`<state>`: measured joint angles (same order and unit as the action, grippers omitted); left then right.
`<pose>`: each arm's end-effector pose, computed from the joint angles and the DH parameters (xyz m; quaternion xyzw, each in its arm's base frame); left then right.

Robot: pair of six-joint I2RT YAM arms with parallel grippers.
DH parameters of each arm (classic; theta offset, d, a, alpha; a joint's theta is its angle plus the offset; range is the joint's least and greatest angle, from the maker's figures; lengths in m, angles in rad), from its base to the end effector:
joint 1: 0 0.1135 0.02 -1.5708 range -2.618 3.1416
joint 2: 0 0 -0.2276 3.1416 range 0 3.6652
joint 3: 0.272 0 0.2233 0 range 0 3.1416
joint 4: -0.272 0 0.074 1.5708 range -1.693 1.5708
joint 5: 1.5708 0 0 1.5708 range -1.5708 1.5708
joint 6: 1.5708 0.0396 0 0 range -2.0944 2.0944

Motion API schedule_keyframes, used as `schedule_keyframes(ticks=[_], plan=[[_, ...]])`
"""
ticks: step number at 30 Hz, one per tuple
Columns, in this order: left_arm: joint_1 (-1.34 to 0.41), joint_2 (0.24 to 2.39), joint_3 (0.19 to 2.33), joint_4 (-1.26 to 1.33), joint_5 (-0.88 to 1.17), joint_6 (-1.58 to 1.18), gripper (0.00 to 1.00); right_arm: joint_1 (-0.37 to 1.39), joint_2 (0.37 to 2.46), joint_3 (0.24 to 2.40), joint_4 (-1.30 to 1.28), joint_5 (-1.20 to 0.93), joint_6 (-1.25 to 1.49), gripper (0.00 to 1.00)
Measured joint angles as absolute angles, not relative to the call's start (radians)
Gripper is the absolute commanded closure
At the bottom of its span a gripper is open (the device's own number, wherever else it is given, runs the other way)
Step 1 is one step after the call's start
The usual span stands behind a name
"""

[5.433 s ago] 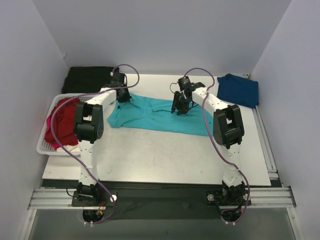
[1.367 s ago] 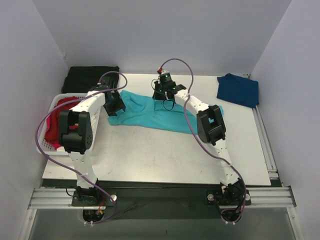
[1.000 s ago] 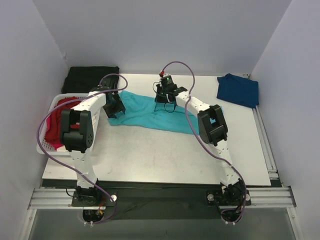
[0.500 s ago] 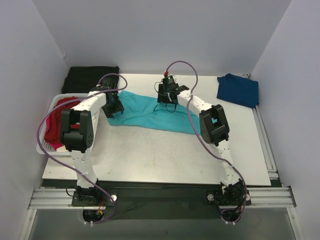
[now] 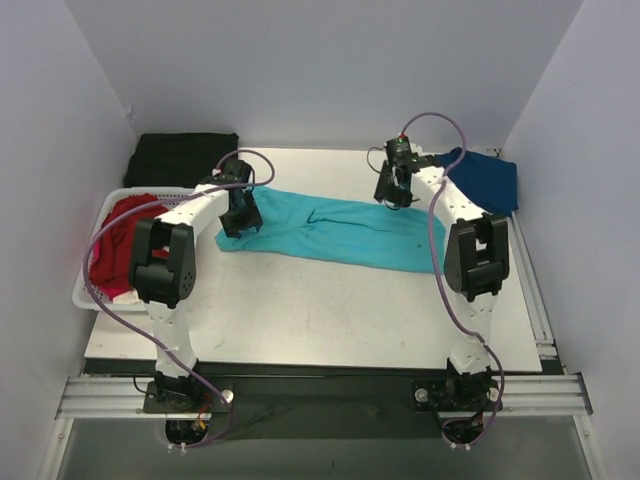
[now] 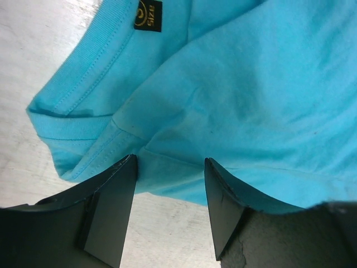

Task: Fold and stack the t-shirts
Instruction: Rotate the tshirt 90 degrees

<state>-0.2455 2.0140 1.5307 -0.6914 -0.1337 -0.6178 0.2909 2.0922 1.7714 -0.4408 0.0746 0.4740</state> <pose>0.3695 -0.0871 0.1678 -0.1940 0.9589 -0.0227 0.2057 0.4210 0.1229 0.2216 0.0986 0.9134 0.1150 0.3778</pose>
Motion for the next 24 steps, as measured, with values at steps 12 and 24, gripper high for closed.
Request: schedule_keyframes(ticks=[12, 24], plan=[[-0.246, 2.222, 1.777, -0.813, -0.289, -0.655, 0.38, 0.262, 2.062, 1.613, -0.629, 0.047, 0.446, 0.60], [-0.245, 2.369, 2.031, -0.911, -0.330, -0.670, 0.38, 0.258, 2.051, 1.568, -0.733, 0.045, 0.434, 0.62]])
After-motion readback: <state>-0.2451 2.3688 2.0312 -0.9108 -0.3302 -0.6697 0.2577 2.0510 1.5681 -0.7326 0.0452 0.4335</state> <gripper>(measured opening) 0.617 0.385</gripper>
